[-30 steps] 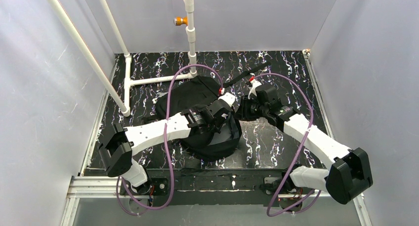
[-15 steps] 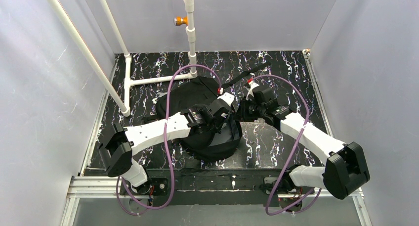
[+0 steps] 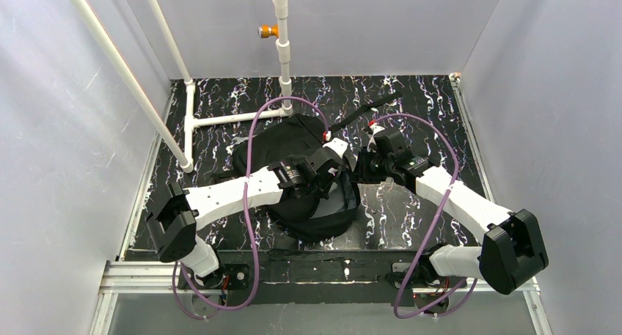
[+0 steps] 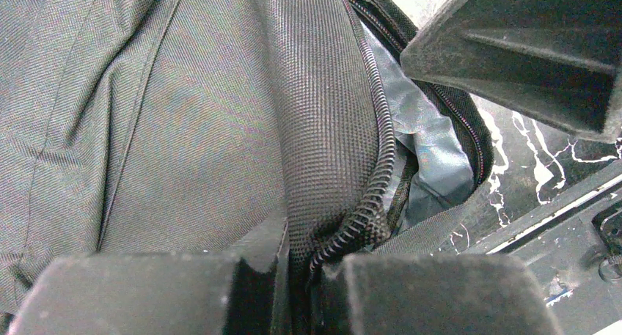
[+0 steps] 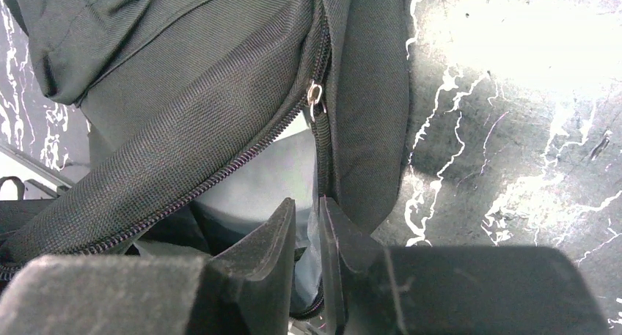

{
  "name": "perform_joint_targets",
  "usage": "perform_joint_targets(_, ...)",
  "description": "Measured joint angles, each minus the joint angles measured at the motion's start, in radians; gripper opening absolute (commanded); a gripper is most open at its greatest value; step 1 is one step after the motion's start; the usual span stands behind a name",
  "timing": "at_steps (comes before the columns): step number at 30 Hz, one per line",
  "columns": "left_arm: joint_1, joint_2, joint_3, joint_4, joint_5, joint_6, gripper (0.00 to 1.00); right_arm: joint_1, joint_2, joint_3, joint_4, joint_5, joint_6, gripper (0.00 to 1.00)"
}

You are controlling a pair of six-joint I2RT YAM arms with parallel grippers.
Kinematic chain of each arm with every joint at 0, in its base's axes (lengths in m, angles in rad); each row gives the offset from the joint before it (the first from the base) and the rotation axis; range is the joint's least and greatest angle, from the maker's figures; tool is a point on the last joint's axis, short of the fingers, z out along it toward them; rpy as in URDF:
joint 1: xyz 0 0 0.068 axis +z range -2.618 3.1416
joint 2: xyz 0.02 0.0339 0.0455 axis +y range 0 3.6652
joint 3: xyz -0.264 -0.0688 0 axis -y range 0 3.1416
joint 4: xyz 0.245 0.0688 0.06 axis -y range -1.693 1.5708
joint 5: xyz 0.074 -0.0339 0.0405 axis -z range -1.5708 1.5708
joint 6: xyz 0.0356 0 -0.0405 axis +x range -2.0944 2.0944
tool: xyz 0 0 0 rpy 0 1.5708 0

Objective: Pack the student bag
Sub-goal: Zip the student bag at the center of the board.

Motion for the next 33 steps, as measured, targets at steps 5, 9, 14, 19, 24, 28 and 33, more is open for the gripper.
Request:
perform_joint_targets(5,0.003,0.0,0.0,0.0,0.003,0.0,0.02,0.0,-0.006,-0.013,-0.005,0.002,0.0,0.3)
perform_joint_targets(9,0.01,-0.002,-0.003,0.003,0.011,-0.001,0.02,0.0,-0.008,-0.038,-0.004,0.0,0.0,0.3)
perform_joint_targets(14,0.013,-0.003,-0.014,0.012,0.026,-0.009,0.01,0.0,0.008,-0.046,0.003,0.001,-0.005,0.31)
perform_joint_targets(19,0.014,-0.004,-0.015,0.014,0.03,-0.012,0.0,0.0,0.035,-0.043,0.012,0.009,-0.023,0.37)
perform_joint_targets(24,0.015,-0.006,-0.026,0.022,0.037,-0.017,0.0,0.0,0.071,-0.027,0.048,0.026,-0.034,0.35)
perform_joint_targets(28,0.016,-0.008,-0.03,0.024,0.041,-0.019,0.0,0.0,0.107,-0.003,0.068,0.029,-0.051,0.35)
perform_joint_targets(33,0.018,-0.009,-0.034,0.028,0.047,-0.021,0.0,0.0,0.133,0.029,0.09,0.036,-0.077,0.33)
